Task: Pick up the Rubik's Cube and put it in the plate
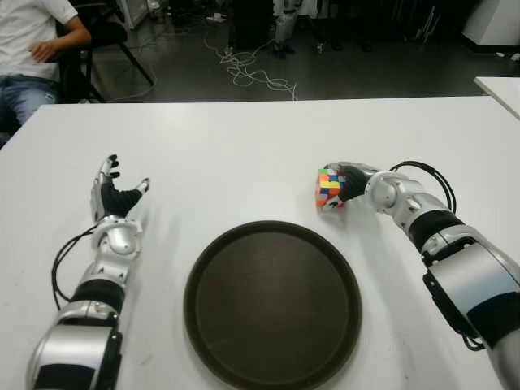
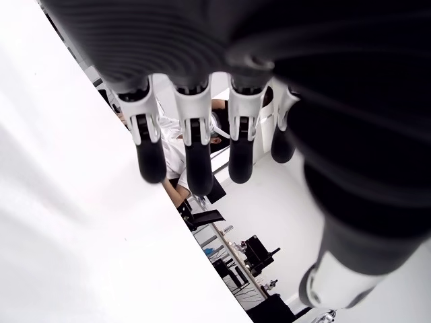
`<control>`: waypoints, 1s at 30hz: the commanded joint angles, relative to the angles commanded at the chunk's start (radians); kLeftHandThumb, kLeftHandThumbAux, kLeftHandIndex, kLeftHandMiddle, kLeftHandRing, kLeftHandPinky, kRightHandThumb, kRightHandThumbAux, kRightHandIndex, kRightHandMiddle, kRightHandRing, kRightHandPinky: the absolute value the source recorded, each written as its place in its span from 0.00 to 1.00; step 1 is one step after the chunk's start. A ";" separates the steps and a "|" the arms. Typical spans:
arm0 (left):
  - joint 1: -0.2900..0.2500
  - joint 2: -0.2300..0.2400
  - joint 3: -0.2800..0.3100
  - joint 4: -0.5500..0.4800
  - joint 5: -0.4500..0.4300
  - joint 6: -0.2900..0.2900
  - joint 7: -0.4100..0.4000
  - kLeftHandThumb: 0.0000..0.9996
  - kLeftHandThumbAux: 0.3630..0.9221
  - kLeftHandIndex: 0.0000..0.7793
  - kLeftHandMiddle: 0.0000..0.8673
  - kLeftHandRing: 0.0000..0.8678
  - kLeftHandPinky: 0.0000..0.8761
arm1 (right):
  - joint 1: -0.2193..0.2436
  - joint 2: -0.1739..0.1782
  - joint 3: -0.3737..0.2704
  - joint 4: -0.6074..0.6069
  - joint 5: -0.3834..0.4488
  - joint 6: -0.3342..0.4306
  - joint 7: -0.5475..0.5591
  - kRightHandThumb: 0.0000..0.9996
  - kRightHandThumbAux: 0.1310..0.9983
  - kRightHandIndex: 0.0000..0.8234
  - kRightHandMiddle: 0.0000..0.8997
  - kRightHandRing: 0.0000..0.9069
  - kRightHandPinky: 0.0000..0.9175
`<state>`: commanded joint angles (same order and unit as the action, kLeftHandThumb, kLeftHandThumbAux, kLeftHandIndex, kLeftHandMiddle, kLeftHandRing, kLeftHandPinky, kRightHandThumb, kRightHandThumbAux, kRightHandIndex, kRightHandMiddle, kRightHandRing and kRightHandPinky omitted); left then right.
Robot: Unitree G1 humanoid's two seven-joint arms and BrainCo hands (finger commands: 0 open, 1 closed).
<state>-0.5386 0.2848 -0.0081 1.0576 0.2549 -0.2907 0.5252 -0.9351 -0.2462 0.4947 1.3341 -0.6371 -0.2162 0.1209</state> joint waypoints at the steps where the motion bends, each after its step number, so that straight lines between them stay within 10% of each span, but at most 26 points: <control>1: 0.000 -0.001 0.000 -0.001 0.000 0.001 0.001 0.21 0.70 0.14 0.20 0.20 0.21 | 0.001 -0.001 0.004 0.000 -0.004 -0.004 -0.005 0.00 0.63 0.00 0.03 0.03 0.00; 7: 0.000 -0.002 0.003 0.002 -0.002 0.001 0.002 0.22 0.70 0.14 0.21 0.22 0.24 | 0.015 -0.006 0.006 -0.005 -0.010 -0.038 -0.087 0.00 0.66 0.04 0.08 0.06 0.05; 11: -0.001 -0.002 0.005 0.007 -0.004 -0.004 0.003 0.23 0.72 0.14 0.21 0.22 0.25 | 0.021 -0.008 0.006 -0.001 -0.012 -0.055 -0.137 0.00 0.78 0.21 0.22 0.23 0.26; 12: -0.001 -0.002 0.005 0.008 -0.003 -0.004 0.004 0.23 0.72 0.14 0.21 0.22 0.25 | 0.021 -0.008 0.006 0.000 -0.012 -0.057 -0.142 0.24 0.75 0.31 0.27 0.29 0.33; 15: -0.002 -0.002 0.005 0.010 -0.003 -0.010 0.008 0.25 0.73 0.15 0.21 0.22 0.26 | 0.022 -0.008 0.005 0.001 -0.011 -0.063 -0.157 0.54 0.72 0.44 0.42 0.44 0.48; 30: -0.001 -0.003 0.007 0.005 -0.008 -0.015 0.001 0.27 0.73 0.15 0.21 0.22 0.28 | 0.024 0.000 -0.020 0.004 0.010 -0.044 -0.185 0.68 0.69 0.52 0.73 0.73 0.71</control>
<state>-0.5393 0.2819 -0.0007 1.0630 0.2473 -0.3059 0.5266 -0.9114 -0.2463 0.4747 1.3381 -0.6271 -0.2601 -0.0645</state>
